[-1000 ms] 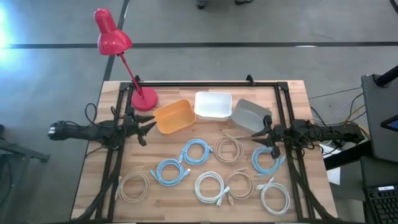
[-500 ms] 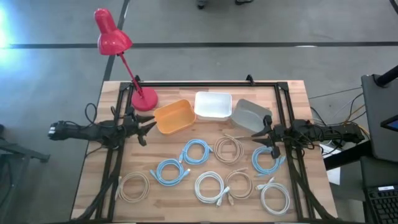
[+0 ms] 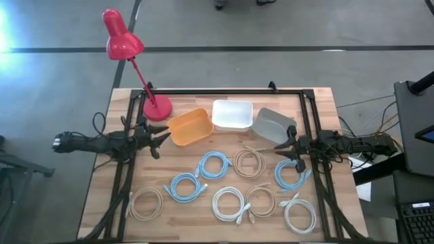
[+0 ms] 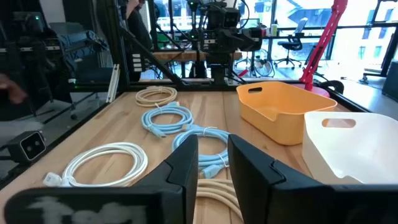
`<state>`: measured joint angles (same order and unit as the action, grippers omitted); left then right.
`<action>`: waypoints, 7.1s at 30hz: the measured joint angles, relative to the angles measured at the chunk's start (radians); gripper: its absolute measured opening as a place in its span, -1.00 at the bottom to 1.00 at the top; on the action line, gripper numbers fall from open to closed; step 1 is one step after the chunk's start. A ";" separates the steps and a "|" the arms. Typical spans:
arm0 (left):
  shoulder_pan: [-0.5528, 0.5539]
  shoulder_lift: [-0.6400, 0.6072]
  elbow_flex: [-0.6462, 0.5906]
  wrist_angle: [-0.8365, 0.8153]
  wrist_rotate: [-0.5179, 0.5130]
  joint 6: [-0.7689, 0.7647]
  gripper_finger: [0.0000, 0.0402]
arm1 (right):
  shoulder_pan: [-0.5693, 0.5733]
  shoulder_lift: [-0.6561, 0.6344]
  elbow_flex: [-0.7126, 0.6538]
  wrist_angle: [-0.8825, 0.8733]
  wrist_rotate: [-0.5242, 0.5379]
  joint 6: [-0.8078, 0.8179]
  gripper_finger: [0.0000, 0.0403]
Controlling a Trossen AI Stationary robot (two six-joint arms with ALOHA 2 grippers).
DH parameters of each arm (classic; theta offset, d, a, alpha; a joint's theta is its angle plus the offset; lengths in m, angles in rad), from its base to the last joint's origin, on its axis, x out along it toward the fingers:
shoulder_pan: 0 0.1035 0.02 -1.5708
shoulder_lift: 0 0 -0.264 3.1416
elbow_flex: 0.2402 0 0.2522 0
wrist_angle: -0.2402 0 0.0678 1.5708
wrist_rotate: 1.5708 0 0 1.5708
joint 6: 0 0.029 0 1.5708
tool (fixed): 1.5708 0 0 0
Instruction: Pick & Place USB Port
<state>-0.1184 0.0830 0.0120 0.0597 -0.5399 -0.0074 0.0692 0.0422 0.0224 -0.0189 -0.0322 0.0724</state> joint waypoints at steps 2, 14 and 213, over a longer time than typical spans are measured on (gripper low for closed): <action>0.000 0.000 0.000 0.000 0.000 0.000 -0.30 | 0.000 0.000 0.000 0.003 0.000 0.031 -0.56; 0.000 0.000 0.000 0.000 0.000 0.000 -0.30 | 0.000 0.000 0.000 0.138 0.085 0.008 -0.64; 0.145 1.120 0.474 -0.131 -0.530 -0.610 -0.78 | -0.061 1.432 0.660 0.595 0.297 -0.134 -0.08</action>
<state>0.0261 1.2026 0.4865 -0.0712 -1.0702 -0.6178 0.0078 1.4741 0.6823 0.5763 0.2646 -0.0614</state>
